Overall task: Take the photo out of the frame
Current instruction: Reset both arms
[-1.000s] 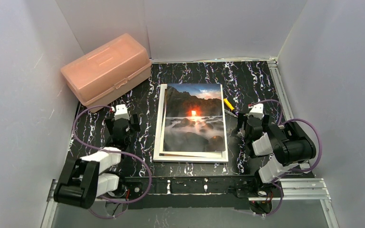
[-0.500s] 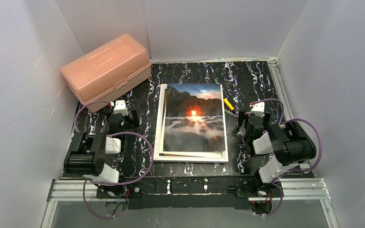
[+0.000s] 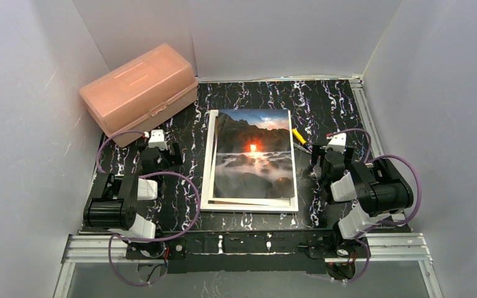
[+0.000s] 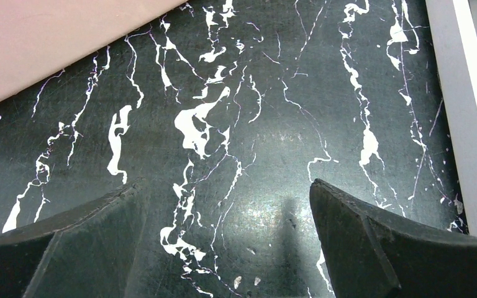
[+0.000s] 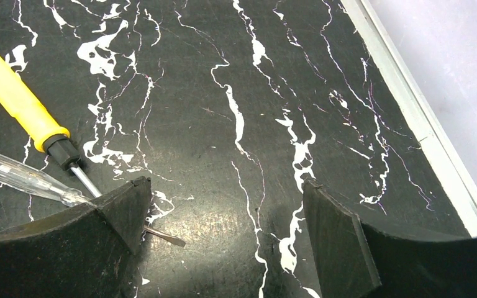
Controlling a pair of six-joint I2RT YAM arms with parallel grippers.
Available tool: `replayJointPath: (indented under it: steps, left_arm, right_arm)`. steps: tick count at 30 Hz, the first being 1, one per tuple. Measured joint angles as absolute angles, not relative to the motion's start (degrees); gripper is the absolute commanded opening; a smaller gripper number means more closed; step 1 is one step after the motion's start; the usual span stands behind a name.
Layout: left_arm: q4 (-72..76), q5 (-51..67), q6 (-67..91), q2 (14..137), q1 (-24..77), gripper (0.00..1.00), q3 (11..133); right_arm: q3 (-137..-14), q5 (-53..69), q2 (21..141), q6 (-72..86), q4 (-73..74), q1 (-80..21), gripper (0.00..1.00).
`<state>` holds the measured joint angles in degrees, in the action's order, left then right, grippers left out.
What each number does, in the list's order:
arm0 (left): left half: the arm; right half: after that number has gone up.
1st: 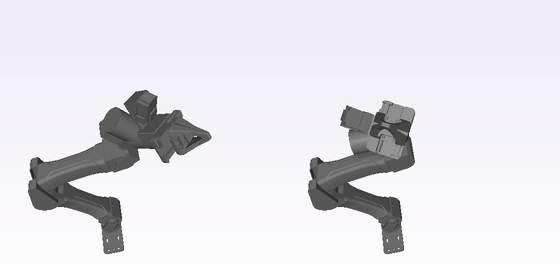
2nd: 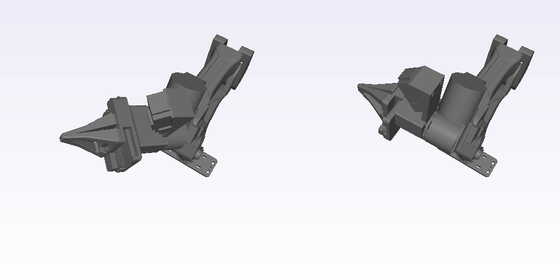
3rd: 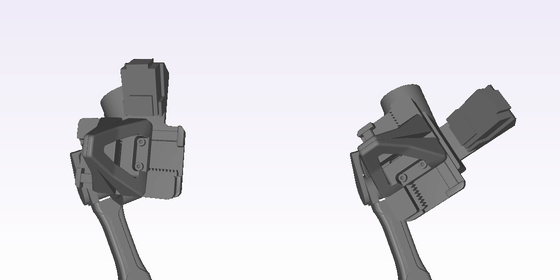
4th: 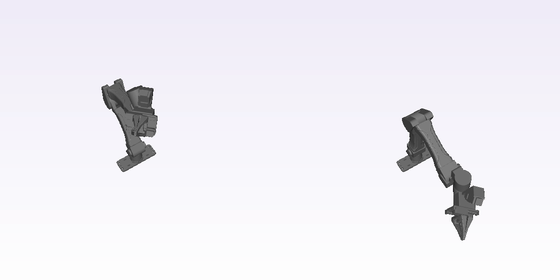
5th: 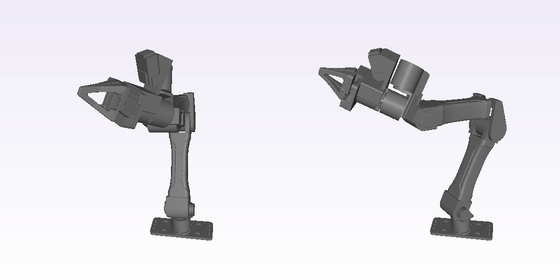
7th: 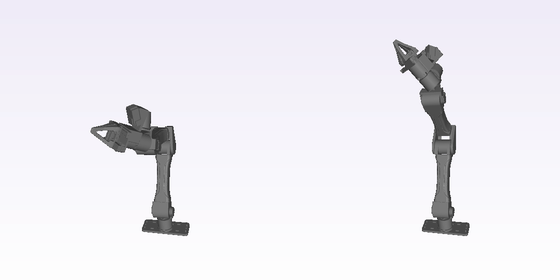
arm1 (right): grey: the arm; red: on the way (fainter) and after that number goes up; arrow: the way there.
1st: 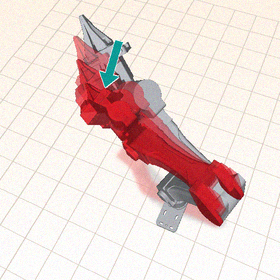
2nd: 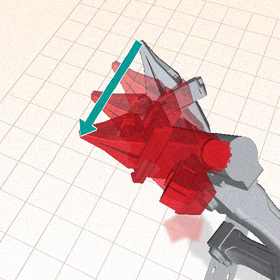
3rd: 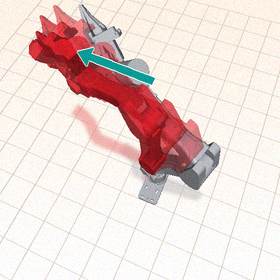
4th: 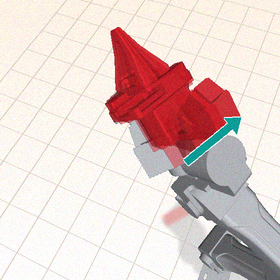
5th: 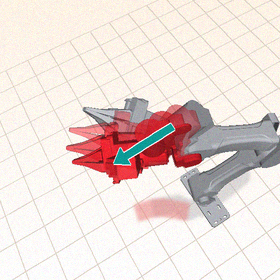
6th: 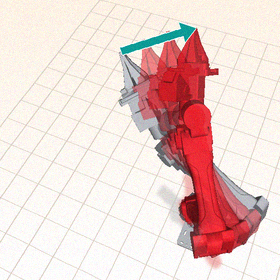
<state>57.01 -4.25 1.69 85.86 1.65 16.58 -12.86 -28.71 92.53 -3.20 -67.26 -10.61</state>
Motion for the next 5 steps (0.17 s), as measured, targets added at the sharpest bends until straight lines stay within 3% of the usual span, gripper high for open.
replayJointPath:
  steps: [5]
  left_arm:
    - [56.7,-3.8,1.7,85.9,1.6,0.98,16.7]
  right_arm:
    - [-13.0,-28.7,92.5,-3.2,-67.3,-10.5,0.99]
